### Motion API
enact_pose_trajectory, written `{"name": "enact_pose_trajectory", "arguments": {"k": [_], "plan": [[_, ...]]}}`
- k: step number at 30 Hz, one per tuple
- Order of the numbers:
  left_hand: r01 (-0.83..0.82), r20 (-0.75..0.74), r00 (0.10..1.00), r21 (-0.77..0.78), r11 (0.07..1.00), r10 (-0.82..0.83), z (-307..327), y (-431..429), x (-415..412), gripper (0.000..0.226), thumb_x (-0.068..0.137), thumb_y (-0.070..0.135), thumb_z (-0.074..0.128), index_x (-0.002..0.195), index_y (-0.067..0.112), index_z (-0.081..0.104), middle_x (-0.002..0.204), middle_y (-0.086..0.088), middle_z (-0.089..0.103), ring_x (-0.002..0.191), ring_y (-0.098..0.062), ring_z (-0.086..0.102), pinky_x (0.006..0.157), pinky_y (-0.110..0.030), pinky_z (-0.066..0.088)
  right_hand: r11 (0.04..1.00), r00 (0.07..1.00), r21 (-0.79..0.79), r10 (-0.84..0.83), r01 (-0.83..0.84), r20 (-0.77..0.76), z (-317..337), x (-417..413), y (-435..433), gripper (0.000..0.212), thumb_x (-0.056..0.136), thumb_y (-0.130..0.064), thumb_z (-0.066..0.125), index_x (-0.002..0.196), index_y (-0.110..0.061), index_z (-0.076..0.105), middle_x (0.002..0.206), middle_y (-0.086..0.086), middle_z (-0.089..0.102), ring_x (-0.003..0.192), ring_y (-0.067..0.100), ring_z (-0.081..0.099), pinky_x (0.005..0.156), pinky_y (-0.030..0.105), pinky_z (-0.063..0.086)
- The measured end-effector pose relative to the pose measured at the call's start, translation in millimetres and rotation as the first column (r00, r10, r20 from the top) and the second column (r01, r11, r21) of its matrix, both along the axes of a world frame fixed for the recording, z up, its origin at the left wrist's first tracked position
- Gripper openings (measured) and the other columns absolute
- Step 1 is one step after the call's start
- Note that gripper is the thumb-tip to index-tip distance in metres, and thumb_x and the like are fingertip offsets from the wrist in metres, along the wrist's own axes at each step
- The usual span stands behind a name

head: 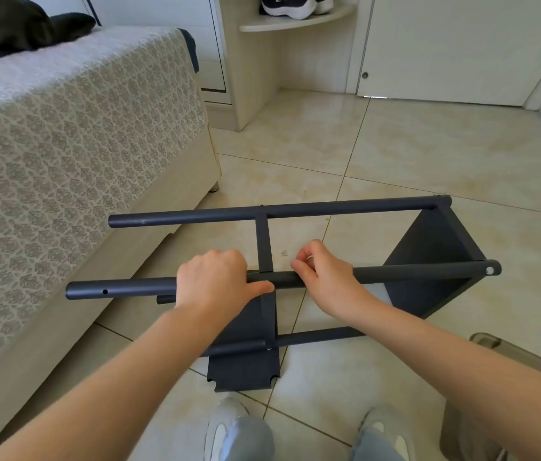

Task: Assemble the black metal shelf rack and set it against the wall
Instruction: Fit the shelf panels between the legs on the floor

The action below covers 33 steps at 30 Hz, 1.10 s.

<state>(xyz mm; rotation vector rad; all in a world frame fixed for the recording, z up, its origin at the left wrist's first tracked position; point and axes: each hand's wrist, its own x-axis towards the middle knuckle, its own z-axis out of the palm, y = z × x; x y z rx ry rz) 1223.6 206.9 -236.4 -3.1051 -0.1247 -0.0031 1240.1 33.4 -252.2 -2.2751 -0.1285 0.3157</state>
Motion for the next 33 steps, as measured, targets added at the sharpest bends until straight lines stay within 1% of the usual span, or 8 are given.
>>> {"name": "enact_pose_trajectory", "arguments": {"k": [4, 7, 10, 12, 14, 23, 28, 33], "plan": [[0.349, 0.098, 0.934, -0.043, 0.936, -0.344, 2.6, 21.0, 14.6, 0.053, 0.074, 0.077, 0.06, 0.074, 0.026, 0.043, 0.076, 0.013, 0.046, 0.074, -0.014, 0.042, 0.065, -0.028, 0.03, 1.0, 1.0, 0.015, -0.006, 0.007, -0.022, -0.7, -0.7, -1.7, 0.012, 0.104, -0.034, 0.041, 0.103, -0.023, 0.045, 0.095, 0.003, 0.062, 0.105, 0.026, 0.051, 0.097, 0.043, 0.044], [0.473, 0.101, 0.88, -0.108, 0.874, -0.464, -3.8, 31.0, 23.5, 0.064, 0.077, 0.076, 0.057, 0.123, 0.031, 0.054, 0.125, 0.011, 0.052, 0.119, -0.015, 0.043, 0.099, -0.031, 0.037, 1.0, 1.0, 0.007, 0.005, -0.005, -0.006, 0.1, -0.3, -1.0, 0.013, 0.104, -0.034, 0.041, 0.103, -0.022, 0.046, 0.093, 0.002, 0.062, 0.1, 0.023, 0.052, 0.097, 0.043, 0.042], [0.535, 0.012, 0.842, -0.152, 0.831, -0.54, -7.2, 35.9, 32.1, 0.087, 0.082, 0.082, 0.039, 0.156, 0.041, 0.022, 0.163, 0.019, 0.015, 0.154, -0.01, 0.006, 0.125, -0.034, 0.008, 1.0, 0.999, -0.017, 0.017, -0.016, 0.032, -0.3, -0.4, -1.7, 0.013, 0.104, -0.033, 0.041, 0.104, -0.02, 0.046, 0.087, -0.002, 0.06, 0.085, 0.013, 0.049, 0.098, 0.04, 0.039], [0.57, -0.084, 0.809, -0.132, 0.811, -0.582, -9.7, 37.2, 36.5, 0.086, 0.084, 0.084, 0.025, 0.158, 0.046, 0.004, 0.162, 0.024, -0.012, 0.151, -0.003, -0.02, 0.12, -0.028, -0.009, 0.999, 0.999, -0.03, 0.015, -0.014, 0.043, -1.1, -0.3, -2.4, 0.013, 0.104, -0.033, 0.041, 0.104, -0.02, 0.047, 0.084, -0.005, 0.058, 0.082, 0.011, 0.048, 0.098, 0.038, 0.037], [0.577, -0.147, 0.795, -0.113, 0.809, -0.588, -12.1, 38.1, 39.5, 0.085, 0.084, 0.085, 0.016, 0.157, 0.046, 0.001, 0.161, 0.024, -0.018, 0.147, -0.001, -0.028, 0.121, -0.029, -0.013, 0.999, 0.999, -0.034, 0.007, -0.006, 0.042, -1.5, 0.1, -2.4, 0.013, 0.104, -0.033, 0.042, 0.103, -0.021, 0.047, 0.083, -0.006, 0.057, 0.082, 0.012, 0.049, 0.098, 0.038, 0.038], [0.45, -0.129, 0.831, -0.413, 0.791, -0.541, -16.6, 33.0, 24.7, 0.085, 0.078, 0.082, 0.036, 0.155, 0.046, 0.027, 0.161, 0.032, -0.001, 0.144, 0.016, -0.017, 0.12, -0.024, 0.01, 0.999, 1.0, -0.038, 0.005, -0.006, -0.008, 2.6, -12.3, -4.5, 0.011, 0.103, -0.033, 0.044, 0.099, -0.023, 0.047, 0.084, -0.008, 0.055, 0.082, 0.011, 0.049, 0.1, 0.04, 0.039], [0.485, -0.08, 0.82, -0.43, 0.762, -0.567, -21.7, 29.1, -0.6, 0.083, 0.08, 0.082, 0.038, 0.154, 0.045, 0.028, 0.161, 0.034, -0.005, 0.145, 0.014, -0.016, 0.121, -0.027, 0.019, 0.996, 0.994, -0.077, 0.028, -0.036, -0.107, 5.3, -30.9, -11.7, 0.01, 0.102, -0.036, 0.045, 0.103, -0.026, 0.047, 0.091, -0.008, 0.057, 0.099, 0.017, 0.054, 0.098, 0.042, 0.045], [0.543, -0.013, 0.806, -0.382, 0.748, -0.592, -23.1, 28.6, -17.7, 0.078, 0.085, 0.075, 0.045, 0.154, 0.044, 0.027, 0.162, 0.03, -0.005, 0.149, 0.007, -0.013, 0.123, -0.033, 0.02, 0.988, 0.987, -0.112, 0.087, -0.103, -0.139, 10.3, -35.3, -19.2, 0.01, 0.101, -0.037, 0.048, 0.101, -0.027, 0.05, 0.089, -0.008, 0.06, 0.087, 0.01, 0.057, 0.094, 0.039, 0.048]]}}
